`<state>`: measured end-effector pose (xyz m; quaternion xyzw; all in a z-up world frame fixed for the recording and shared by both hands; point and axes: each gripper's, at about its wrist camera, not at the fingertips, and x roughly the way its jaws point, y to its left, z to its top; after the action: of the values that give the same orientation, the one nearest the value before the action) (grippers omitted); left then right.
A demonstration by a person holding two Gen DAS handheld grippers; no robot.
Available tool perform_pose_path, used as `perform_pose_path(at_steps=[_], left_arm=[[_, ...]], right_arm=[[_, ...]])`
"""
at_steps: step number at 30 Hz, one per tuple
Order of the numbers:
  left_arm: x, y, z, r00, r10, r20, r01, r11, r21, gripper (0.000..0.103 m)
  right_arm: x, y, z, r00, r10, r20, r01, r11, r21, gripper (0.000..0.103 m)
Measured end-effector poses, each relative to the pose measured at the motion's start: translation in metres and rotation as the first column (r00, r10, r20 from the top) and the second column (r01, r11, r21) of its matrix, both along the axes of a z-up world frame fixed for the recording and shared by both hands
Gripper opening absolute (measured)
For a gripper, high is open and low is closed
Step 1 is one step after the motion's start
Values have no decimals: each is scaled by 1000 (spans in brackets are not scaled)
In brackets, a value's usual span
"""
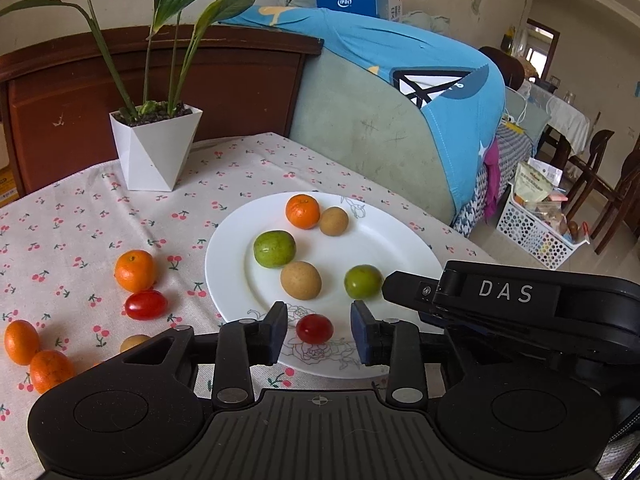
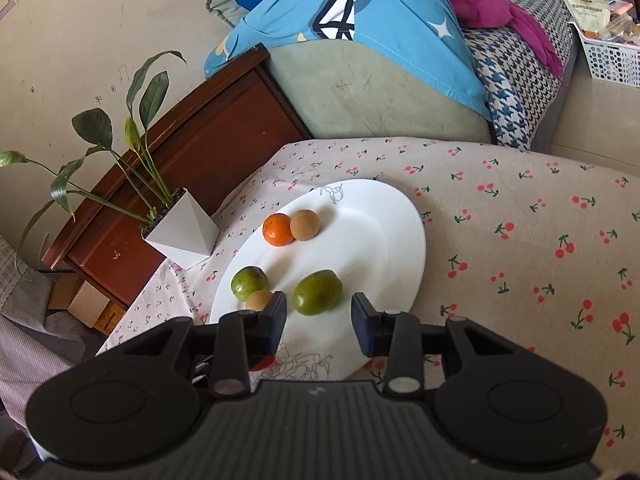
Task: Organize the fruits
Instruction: 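Set lime and cherry tomato on the white plate and open both tools, then withdraw both tools toward the remaining fruit on the cloth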
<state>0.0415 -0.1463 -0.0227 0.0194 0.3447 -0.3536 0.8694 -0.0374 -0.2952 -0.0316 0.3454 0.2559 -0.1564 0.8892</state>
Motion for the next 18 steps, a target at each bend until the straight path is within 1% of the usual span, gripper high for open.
perform_pose_path(at_steps=[1, 3, 7, 13, 18], left_arm=[[-1, 0, 2, 1000, 5, 5, -6, 1000, 3, 49], [-2, 2, 6, 1000, 6, 16, -6, 1000, 10, 50], [-3, 6, 14, 1000, 13, 26, -14, 999, 45, 57], [3, 27, 21, 998, 61, 19, -62, 994, 92, 58], [6, 55, 23, 992, 129, 13, -130, 986, 103, 58]], right_arm=[[0, 0, 0, 1000, -4, 2, 4, 1000, 2, 37], [-1, -1, 1, 1000, -8, 5, 8, 1000, 9, 37], [-1, 1, 3, 1000, -1, 6, 1, 1000, 11, 38], [-2, 7, 4, 999, 36, 5, -36, 999, 25, 42], [0, 20, 7, 996, 88, -1, -88, 996, 9, 42]])
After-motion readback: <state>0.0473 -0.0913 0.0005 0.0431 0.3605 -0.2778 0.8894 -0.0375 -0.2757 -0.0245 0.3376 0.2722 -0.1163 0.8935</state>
